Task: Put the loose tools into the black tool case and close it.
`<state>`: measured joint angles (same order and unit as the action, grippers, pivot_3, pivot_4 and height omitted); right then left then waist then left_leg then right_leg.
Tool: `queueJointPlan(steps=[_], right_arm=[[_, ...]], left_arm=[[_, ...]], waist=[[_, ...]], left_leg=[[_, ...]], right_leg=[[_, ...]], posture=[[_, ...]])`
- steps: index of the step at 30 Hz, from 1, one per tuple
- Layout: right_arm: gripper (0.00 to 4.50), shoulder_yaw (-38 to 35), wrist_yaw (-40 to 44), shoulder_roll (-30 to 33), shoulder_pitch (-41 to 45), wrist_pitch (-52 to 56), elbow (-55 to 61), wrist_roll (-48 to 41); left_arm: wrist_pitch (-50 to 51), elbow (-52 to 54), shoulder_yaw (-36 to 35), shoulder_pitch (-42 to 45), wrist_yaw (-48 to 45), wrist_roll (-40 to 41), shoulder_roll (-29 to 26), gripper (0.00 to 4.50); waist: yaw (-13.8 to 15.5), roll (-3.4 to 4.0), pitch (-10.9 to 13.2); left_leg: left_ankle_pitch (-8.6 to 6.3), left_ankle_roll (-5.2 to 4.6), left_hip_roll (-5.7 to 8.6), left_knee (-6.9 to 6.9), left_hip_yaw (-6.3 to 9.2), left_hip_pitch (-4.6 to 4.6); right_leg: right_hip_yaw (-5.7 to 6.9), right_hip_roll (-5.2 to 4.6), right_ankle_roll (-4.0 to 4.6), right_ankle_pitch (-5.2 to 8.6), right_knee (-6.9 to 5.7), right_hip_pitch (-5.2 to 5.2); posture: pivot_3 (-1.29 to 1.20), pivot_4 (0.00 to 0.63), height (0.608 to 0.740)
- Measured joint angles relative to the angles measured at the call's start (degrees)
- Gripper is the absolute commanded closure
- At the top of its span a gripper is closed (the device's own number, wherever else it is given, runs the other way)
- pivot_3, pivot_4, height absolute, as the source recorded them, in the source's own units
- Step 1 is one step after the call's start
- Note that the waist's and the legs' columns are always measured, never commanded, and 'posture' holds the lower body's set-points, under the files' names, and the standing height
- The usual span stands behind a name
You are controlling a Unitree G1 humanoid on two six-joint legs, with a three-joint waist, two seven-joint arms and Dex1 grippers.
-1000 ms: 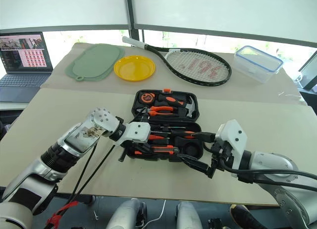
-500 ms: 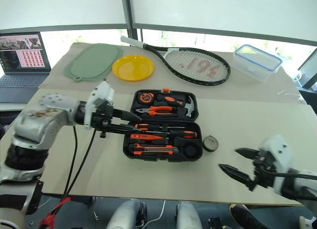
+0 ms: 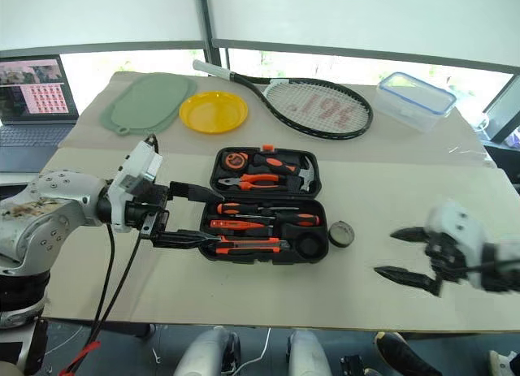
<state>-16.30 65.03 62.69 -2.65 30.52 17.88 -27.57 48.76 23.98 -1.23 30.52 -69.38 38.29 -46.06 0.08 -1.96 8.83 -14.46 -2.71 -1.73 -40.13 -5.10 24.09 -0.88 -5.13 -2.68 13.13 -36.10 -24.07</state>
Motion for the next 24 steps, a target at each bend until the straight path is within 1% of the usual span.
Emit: queueJointPlan(steps=[3, 5, 9, 12, 14, 15, 16, 17, 23, 24], right_arm=[[0.00, 9.39, -1.50, -2.96, 8.36, -0.03, -3.21, 3.68], [0.00, 13.67, -1.65, -4.39, 11.21, -0.25, -5.31, 5.81], [0.00, 18.72, -1.44, -6.13, 13.82, -1.53, -7.97, 9.09], [0.76, 21.12, -1.28, -6.51, 14.05, -1.61, -8.73, 10.54], [1.42, 22.80, -1.92, -7.36, 14.90, -2.03, -10.45, 12.59], [1.83, 22.96, -2.34, -7.89, 15.11, -2.54, -11.27, 13.22], [2.07, 23.26, -2.82, -8.28, 15.70, -3.16, -11.98, 13.99], [2.50, 23.46, -3.21, -8.64, 16.07, -3.71, -12.56, 14.67], [4.48, 22.35, -3.96, -9.13, 16.28, -3.89, -13.56, 15.07], [4.48, 21.85, -3.83, -8.70, 15.91, -3.87, -13.46, 14.97]], left_arm=[[-0.89, -0.07, 0.71, -0.20, 0.53, -0.05, -0.48, 0.05], [-1.45, -0.06, 0.93, -0.21, 0.73, -0.04, -0.88, 0.05], [-2.47, -0.09, 1.22, -0.18, 1.20, -0.07, -1.38, 0.05], [-2.66, -0.10, 1.80, -0.18, 1.38, -0.18, -1.46, 0.00], [-2.74, -0.05, 2.28, -0.13, 1.61, -0.18, -1.47, 0.00], [-2.76, -0.05, 2.34, -0.15, 1.68, -0.18, -1.47, 0.00], [-2.78, -0.04, 2.36, -0.07, 1.79, -0.17, -1.48, 0.00], [-2.83, -0.04, 2.43, 0.07, 1.82, -0.17, -1.48, 0.00], [-4.88, -0.12, 3.75, 0.41, 1.66, -1.01, -1.48, 0.00], [-5.04, -0.22, 4.08, 0.43, 1.60, -1.28, -1.48, 0.00]], waist=[[0.26, 0.00, 0.00], [0.56, -0.01, 0.00], [0.73, 0.00, 0.00], [0.64, 0.00, 0.00], [0.57, 0.00, 0.00], [0.55, 0.00, 0.00], [0.56, 0.00, 0.00], [0.53, -0.01, 0.00], [0.53, -0.02, -0.01], [0.64, -0.02, -0.01]], left_leg=[[0.00, 0.00, 0.00, -0.01, 0.01, 0.06], [-0.01, -0.01, 0.00, -0.03, 0.01, 0.10], [-0.01, -0.03, 0.00, -0.04, 0.01, 0.11], [-0.01, -0.02, 0.00, -0.04, 0.00, 0.10], [-0.01, -0.02, 0.00, -0.04, -0.01, 0.08], [-0.01, -0.02, 0.01, -0.04, -0.01, 0.08], [-0.01, -0.02, 0.01, -0.04, -0.01, 0.05], [-0.01, -0.02, -0.01, -0.04, -0.01, 0.03], [-0.01, -0.01, -0.01, -0.04, -0.03, 0.02], [-0.01, -0.01, -0.01, -0.04, -0.02, 0.02]], right_leg=[[0.03, -0.01, 0.00, 0.00, 0.00, -0.04], [0.06, -0.03, -0.01, 0.00, 0.00, -0.05], [0.09, -0.06, -0.03, -0.01, 0.00, -0.04], [0.09, -0.04, -0.03, -0.01, -0.01, -0.04], [0.08, -0.02, -0.02, -0.01, -0.02, -0.03], [0.08, -0.01, -0.02, -0.01, -0.02, -0.04], [0.08, -0.01, -0.02, -0.01, -0.02, 0.00], [0.08, 0.01, -0.02, -0.01, -0.02, 0.02], [0.07, 0.00, -0.01, -0.02, -0.03, 0.02], [0.08, -0.01, -0.01, -0.02, -0.02, 0.03]], posture=[[0.00, 0.150, 0.738], [0.00, 0.150, 0.738], [0.00, 0.150, 0.738], [0.00, 0.150, 0.738], [0.00, 0.150, 0.738], [0.00, 0.150, 0.738], [0.00, 0.150, 0.738], [0.00, 0.150, 0.738], [0.00, 0.150, 0.738], [0.00, 0.150, 0.738]])
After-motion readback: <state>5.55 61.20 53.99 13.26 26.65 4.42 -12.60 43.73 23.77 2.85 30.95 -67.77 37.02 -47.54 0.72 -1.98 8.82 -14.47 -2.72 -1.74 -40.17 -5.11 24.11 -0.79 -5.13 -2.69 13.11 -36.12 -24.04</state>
